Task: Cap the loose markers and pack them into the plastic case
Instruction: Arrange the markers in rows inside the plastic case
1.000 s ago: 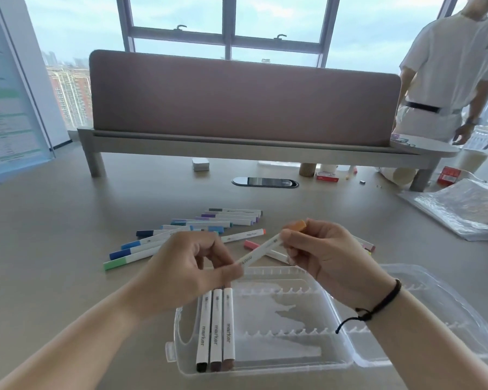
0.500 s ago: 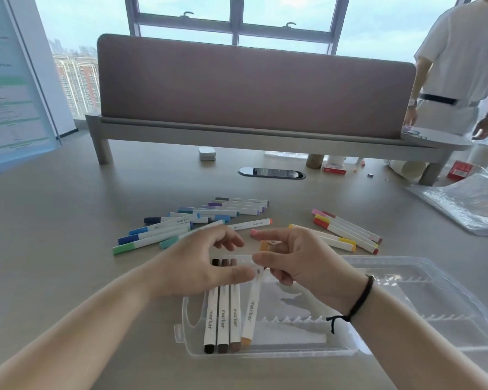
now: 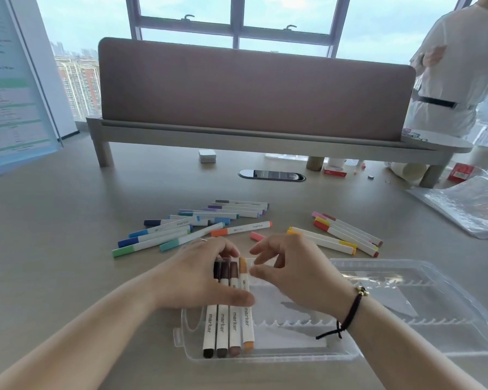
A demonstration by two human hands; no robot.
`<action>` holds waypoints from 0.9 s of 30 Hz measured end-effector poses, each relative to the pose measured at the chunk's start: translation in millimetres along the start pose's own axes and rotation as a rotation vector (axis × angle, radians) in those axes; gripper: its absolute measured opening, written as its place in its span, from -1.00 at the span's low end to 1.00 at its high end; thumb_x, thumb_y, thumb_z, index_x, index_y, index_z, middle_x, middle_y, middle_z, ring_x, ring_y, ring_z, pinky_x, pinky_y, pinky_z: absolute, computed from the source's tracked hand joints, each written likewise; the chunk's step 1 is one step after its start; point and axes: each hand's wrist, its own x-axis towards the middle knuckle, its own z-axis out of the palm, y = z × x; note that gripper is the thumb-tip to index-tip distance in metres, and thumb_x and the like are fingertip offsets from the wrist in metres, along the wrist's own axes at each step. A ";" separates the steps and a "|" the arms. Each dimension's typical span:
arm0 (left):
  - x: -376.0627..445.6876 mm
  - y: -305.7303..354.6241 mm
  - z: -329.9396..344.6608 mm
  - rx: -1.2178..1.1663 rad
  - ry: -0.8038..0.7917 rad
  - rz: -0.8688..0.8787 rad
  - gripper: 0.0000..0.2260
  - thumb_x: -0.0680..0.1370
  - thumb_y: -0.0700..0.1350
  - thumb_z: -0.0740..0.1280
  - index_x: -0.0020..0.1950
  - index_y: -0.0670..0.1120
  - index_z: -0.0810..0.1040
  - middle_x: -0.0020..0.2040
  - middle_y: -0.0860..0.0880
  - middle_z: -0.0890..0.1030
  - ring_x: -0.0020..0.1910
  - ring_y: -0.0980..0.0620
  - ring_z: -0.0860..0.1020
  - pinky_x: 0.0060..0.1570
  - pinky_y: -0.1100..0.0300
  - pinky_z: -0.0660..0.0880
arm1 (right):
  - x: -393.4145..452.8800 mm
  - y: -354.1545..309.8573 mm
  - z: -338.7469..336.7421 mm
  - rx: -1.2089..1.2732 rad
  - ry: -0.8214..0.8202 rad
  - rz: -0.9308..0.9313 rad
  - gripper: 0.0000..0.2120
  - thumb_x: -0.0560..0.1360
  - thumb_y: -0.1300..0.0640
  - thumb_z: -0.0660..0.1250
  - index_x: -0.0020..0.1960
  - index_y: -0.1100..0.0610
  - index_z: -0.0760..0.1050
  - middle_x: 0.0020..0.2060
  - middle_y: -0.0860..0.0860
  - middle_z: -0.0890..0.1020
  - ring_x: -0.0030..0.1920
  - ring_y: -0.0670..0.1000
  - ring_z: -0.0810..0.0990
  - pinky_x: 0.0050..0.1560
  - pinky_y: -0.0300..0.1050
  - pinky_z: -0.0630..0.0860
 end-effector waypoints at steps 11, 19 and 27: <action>0.8 -5.9 0.9 0.025 -0.020 -0.006 -0.28 0.15 0.52 0.44 0.22 0.33 0.33 0.11 0.31 0.42 0.08 0.27 0.44 0.11 0.21 0.50 | -18.5 -3.7 -24.2 -0.250 -0.292 -0.307 -0.59 0.61 0.26 0.23 0.23 -0.20 0.60 0.21 -0.41 0.56 0.26 -0.36 0.46 0.25 -0.31 0.45; -0.6 -3.5 0.1 0.021 -0.026 -0.007 -0.26 0.17 0.47 0.48 0.25 0.31 0.33 0.11 0.32 0.42 0.09 0.29 0.44 0.08 0.27 0.48 | -17.6 -3.4 -23.7 -0.280 -0.375 -0.326 -0.52 0.61 0.30 0.16 0.26 -0.21 0.58 0.25 -0.46 0.50 0.32 -0.36 0.40 0.31 -0.28 0.41; -2.0 -0.6 -0.1 0.055 -0.030 -0.018 -0.23 0.14 0.49 0.48 0.25 0.31 0.32 0.10 0.33 0.40 0.09 0.27 0.43 0.08 0.27 0.48 | -16.1 3.5 -25.2 -0.222 -0.439 -0.266 -0.51 0.60 0.33 0.13 0.24 -0.17 0.61 0.25 -0.44 0.50 0.32 -0.37 0.41 0.32 -0.21 0.44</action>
